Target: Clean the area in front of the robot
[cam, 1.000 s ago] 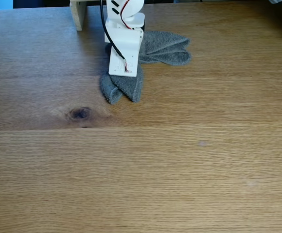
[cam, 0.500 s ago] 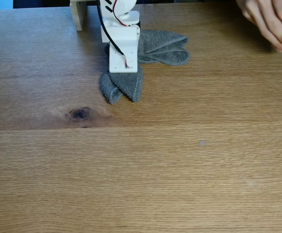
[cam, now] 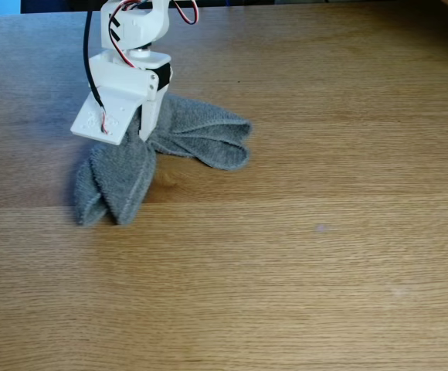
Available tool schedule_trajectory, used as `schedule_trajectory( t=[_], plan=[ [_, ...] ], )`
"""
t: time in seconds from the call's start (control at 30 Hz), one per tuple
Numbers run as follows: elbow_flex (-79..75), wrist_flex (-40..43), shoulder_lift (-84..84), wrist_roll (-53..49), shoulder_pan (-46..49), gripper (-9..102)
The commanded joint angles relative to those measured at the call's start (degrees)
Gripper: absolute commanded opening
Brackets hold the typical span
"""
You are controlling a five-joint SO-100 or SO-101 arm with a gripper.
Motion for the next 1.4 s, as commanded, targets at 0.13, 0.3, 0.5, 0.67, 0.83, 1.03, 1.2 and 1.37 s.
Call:
schedule_trajectory(
  t=[0.13, 0.3, 0.5, 0.67, 0.83, 1.03, 1.2, 1.37],
  plan=[
    [-6.0, 20.7, 8.4, 5.9, -8.8, 0],
    [-6.0, 36.3, 8.1, 8.3, -11.1, 0],
    [-6.0, 44.2, 5.6, 6.9, -9.7, 0],
    [-6.1, 26.3, -3.5, 4.0, -7.2, 0],
    [-6.8, 6.6, -11.6, -0.7, -4.0, 0],
    [-6.9, -8.7, -9.4, -1.7, 1.1, 0],
    [-6.9, -12.8, -6.6, -6.9, 7.3, 0],
    [-6.9, -6.9, -5.4, -11.9, 17.6, 0]
  ],
)
